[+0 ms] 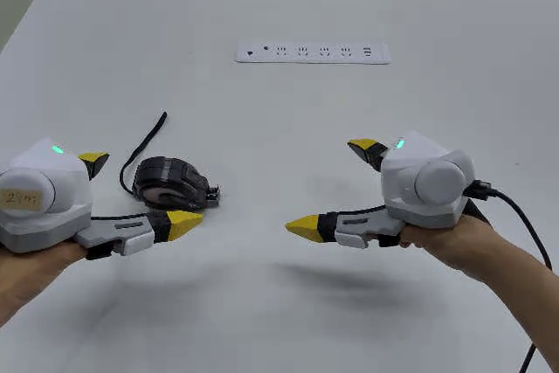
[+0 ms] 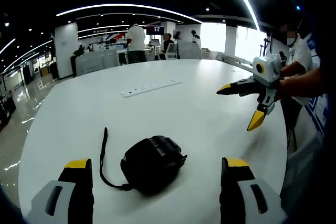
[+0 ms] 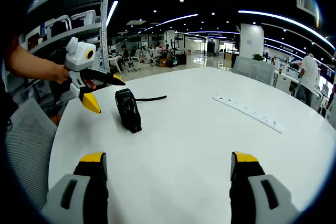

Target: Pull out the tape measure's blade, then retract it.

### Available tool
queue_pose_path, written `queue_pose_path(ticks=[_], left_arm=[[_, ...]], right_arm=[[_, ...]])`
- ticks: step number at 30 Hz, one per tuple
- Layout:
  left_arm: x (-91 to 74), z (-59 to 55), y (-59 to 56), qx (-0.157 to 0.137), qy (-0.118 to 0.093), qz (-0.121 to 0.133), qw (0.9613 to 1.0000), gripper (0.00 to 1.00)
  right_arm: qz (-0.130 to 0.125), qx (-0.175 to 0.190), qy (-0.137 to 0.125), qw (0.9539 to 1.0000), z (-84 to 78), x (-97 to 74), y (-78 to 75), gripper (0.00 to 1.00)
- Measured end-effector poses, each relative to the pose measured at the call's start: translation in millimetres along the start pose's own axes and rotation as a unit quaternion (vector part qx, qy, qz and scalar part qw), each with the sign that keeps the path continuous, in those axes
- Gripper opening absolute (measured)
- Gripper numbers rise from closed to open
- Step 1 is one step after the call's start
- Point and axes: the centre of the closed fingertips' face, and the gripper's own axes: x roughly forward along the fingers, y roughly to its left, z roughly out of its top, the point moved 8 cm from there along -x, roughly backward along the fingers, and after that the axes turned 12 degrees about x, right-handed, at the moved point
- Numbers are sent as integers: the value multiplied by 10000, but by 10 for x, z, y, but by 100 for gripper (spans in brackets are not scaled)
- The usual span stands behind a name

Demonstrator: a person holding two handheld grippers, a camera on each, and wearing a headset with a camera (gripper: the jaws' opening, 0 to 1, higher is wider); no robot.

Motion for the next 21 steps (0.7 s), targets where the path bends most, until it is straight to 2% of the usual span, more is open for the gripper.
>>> queue_pose_path(ticks=[3, 11, 21], left_arm=[[-21, 15, -11, -13, -103, -50, 9999, 100], [-79, 41, -55, 106, -173, -107, 9997, 100], [-163, -20, -135, 226, -202, -244, 9992, 100]], right_arm=[[-101, 17, -47, 9999, -9, -63, -11, 100], [-242, 4, -83, 9997, -37, -228, 24, 100], [-114, -51, 48, 9999, -210, -387, 113, 100]])
